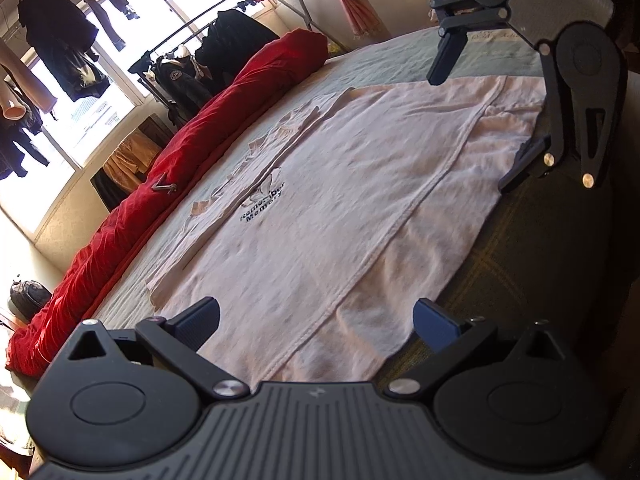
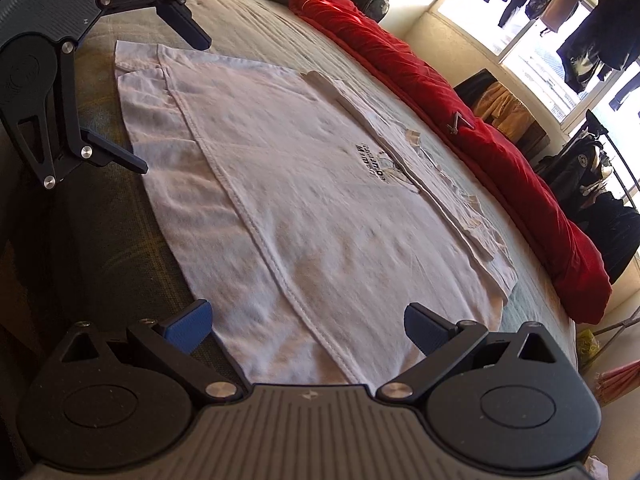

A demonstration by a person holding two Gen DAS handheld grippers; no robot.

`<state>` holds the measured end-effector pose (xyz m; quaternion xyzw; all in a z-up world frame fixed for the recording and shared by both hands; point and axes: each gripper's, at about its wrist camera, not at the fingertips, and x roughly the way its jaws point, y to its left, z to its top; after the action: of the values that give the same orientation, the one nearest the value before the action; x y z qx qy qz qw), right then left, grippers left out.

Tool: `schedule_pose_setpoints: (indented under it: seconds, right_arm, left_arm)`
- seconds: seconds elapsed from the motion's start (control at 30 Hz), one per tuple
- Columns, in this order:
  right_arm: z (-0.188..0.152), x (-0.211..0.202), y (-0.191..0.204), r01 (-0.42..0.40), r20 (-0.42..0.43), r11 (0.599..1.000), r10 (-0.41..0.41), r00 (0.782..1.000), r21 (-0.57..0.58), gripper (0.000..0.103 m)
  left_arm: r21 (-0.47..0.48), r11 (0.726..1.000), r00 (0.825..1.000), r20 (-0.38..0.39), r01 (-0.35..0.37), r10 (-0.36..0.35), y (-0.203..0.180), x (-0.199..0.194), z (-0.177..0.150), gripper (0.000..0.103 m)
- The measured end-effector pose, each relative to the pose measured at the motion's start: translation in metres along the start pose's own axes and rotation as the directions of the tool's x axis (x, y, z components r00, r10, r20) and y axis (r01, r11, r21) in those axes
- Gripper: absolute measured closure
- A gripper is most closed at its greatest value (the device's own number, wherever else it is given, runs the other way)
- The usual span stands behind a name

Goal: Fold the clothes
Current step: 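Roll the left gripper toward the hem while the right gripper comes alongside it, then lower both grippers onto the white shirt hem edge and pinch it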

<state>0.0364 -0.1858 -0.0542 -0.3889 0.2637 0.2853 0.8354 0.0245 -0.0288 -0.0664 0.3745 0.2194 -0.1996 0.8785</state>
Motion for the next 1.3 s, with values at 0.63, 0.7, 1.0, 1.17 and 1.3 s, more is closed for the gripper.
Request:
schedule_pose_setpoints:
  seconds: [0.63,0.7,1.0,1.17,1.3]
  right_arm:
    - [0.013,0.002,0.031,0.130,0.059,0.978,-0.122,0.991,-0.162,0.000]
    - [0.014,-0.001,0.031,0.149,0.071,0.974,-0.139,0.988,-0.171,0.000]
    - [0.015,-0.004,0.024,0.151,0.072,0.977,-0.142,0.987,-0.151,0.000]
    - [0.017,0.008,0.026,0.146,0.059,0.982,-0.140,0.988,-0.120,0.000]
    - [0.017,0.017,0.025,0.212,0.055,0.969,-0.207,0.977,-0.123,0.000]
  left_arm:
    - [0.152,0.984,0.992,0.072,0.088,-0.100,-0.033,0.016,0.021,0.001]
    - [0.161,0.983,0.990,0.092,0.089,-0.104,-0.035,0.019,0.024,0.001]
    - [0.109,0.994,0.993,0.115,0.027,-0.040,-0.016,0.026,0.032,0.001]
    - [0.090,0.996,0.990,0.138,0.007,-0.020,-0.009,0.021,0.035,0.001]
    - [0.090,0.996,0.991,0.128,0.026,-0.037,-0.012,0.023,0.032,0.001]
